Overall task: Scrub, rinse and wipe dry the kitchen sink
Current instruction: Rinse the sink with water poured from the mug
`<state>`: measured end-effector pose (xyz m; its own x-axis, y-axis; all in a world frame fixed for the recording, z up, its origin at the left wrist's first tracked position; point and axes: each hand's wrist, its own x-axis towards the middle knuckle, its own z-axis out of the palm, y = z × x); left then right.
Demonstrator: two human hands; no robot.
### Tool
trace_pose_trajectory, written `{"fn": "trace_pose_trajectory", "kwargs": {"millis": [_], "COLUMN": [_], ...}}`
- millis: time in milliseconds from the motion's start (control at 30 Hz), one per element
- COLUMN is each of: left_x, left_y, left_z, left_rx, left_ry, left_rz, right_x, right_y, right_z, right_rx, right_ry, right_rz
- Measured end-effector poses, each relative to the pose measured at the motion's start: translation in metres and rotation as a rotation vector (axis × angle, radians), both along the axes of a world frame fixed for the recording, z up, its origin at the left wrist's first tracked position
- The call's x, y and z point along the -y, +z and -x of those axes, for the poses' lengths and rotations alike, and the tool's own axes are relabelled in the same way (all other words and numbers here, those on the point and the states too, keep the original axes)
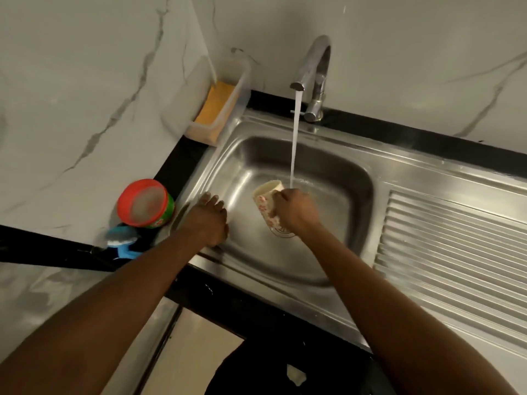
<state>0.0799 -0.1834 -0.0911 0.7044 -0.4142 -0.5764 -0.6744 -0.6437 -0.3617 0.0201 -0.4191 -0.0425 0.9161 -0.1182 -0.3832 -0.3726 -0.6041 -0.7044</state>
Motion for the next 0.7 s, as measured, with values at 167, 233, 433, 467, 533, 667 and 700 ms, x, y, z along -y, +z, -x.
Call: {"fn": "trace_pose_trajectory", "kwargs": {"millis": [167, 233, 433, 467, 533, 667, 700], "left_x": [-0.005, -0.01, -0.008, -0.007, -0.007, -0.003, -0.002], "left_y": [0.009, 0.007, 0.012, 0.012, 0.014, 0.02, 0.02], "left_z": [-0.02, -0.02, -0.014, -0.014, -0.017, -0.02, -0.02], "left_rx": [-0.075, -0.133, -0.363, -0.367, -0.347, -0.373, -0.401], "left_ry": [-0.099, -0.129, -0.056, -0.032, 0.011, 0.111, 0.134], "left_rz": [-0.152, -0.186, -0.136, -0.103, -0.03, 0.035, 0.033], "right_x": [-0.043, -0.038, 0.022, 0.031, 0.044, 0.035, 0.03], "right_y": [-0.002, -0.006, -0.012, -0.01, -0.009, -0.013, -0.014], "right_z": [-0.022, -0.016, 0.005, 0.006, 0.002, -0.01, -0.013], "right_rx": [-0.032, -0.065, -0.229, -0.262, -0.282, -0.187, -0.173], "right_ry": [0.341, 0.413, 0.423, 0.395, 0.343, 0.332, 0.341], "right_rz": [0.123, 0.094, -0.049, -0.043, 0.026, 0.205, 0.207]}}
